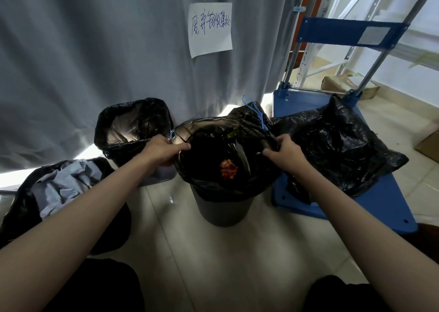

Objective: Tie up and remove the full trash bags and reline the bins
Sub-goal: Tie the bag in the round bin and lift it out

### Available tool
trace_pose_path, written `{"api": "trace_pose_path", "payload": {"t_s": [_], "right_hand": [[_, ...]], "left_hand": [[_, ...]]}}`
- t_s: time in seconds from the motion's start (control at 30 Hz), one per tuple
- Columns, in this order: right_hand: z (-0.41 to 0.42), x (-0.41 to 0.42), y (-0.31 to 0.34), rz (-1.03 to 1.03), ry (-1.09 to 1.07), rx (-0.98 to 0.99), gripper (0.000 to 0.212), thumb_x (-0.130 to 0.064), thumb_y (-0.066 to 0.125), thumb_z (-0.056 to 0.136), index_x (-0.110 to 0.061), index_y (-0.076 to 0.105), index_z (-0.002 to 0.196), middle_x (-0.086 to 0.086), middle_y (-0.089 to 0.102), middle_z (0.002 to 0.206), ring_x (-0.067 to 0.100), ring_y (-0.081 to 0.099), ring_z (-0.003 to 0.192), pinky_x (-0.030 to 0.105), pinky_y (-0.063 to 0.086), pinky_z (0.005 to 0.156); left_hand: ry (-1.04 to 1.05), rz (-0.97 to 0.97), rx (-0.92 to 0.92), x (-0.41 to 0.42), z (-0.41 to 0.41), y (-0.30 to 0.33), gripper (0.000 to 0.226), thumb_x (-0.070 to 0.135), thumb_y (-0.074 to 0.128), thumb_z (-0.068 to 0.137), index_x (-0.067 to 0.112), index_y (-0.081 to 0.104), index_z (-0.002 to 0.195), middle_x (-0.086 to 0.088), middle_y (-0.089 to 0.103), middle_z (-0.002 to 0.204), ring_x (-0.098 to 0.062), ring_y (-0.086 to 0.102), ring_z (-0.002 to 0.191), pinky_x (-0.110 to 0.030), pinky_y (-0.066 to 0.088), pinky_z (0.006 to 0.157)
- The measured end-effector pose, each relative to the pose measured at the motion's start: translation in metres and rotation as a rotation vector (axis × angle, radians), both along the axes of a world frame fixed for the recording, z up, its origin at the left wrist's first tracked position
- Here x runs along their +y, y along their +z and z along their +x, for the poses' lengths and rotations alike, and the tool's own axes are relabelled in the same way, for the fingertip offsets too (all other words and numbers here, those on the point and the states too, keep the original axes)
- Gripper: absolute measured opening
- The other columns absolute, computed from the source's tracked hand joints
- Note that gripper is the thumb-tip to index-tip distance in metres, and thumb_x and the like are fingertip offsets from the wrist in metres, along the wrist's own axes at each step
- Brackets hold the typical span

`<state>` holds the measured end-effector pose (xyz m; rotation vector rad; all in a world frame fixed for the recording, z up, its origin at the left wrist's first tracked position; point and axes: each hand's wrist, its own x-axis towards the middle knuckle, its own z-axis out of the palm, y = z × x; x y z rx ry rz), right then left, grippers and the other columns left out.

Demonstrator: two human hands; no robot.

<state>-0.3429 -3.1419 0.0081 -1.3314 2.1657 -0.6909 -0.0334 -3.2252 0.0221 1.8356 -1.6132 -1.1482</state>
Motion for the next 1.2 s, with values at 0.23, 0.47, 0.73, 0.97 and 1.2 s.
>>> {"api": "trace_pose_path", "payload": {"t_s": [0.23,0.47,0.73,0.97,1.2], "right_hand": [[-0.007,0.024,-0.008,0.082,-0.078,-0.312,0.027,-0.016,0.067,0.088,-0.012,0.055,0.112,0.014,0.065,0.107,0.029,0.069,0.085,0.034,0.060,0.056],[0.001,0.024,0.010,-0.266,-0.244,-0.369,0.020,-0.001,0.058,0.084,-0.018,0.054,0.075,0.009,0.061,0.078,0.022,0.060,0.065,0.029,0.049,0.044],[0.023,0.020,0.028,-0.194,0.000,-0.029,0.030,-0.022,0.067,0.084,-0.008,0.057,0.109,0.011,0.064,0.102,0.030,0.061,0.099,0.049,0.052,0.088],[0.032,0.007,0.032,-0.291,-0.125,-0.016,0.044,-0.039,0.063,0.086,-0.016,0.048,0.121,0.000,0.058,0.112,0.020,0.057,0.097,0.040,0.047,0.081],[0.032,-0.003,0.033,-0.406,-0.031,0.026,0.005,-0.025,0.059,0.090,-0.022,0.059,0.094,-0.005,0.062,0.082,0.016,0.058,0.076,0.037,0.049,0.068]], "left_hand": [[0.007,0.181,0.213,0.028,0.007,-0.016,0.034,-0.007,0.072,0.078,0.009,0.045,0.066,-0.018,0.054,0.058,-0.031,0.060,0.069,-0.045,0.055,0.074],[0.002,-0.048,0.056,0.026,0.014,0.009,0.035,0.006,0.067,0.084,0.018,0.043,0.062,-0.005,0.052,0.044,-0.011,0.045,0.032,-0.016,0.034,0.034],[-0.061,-0.466,-0.233,0.023,-0.002,0.033,0.028,0.024,0.076,0.072,0.013,0.056,0.090,0.000,0.061,0.081,-0.021,0.056,0.081,-0.035,0.046,0.072],[-0.181,-0.402,-0.543,-0.012,-0.023,0.039,0.070,0.043,0.075,0.076,0.008,0.048,0.131,-0.019,0.049,0.129,-0.038,0.046,0.120,-0.046,0.042,0.100],[-0.099,-0.314,-0.454,-0.034,-0.028,0.027,0.020,0.027,0.071,0.082,0.010,0.074,0.093,-0.019,0.068,0.103,-0.038,0.062,0.103,-0.041,0.051,0.086]]}}
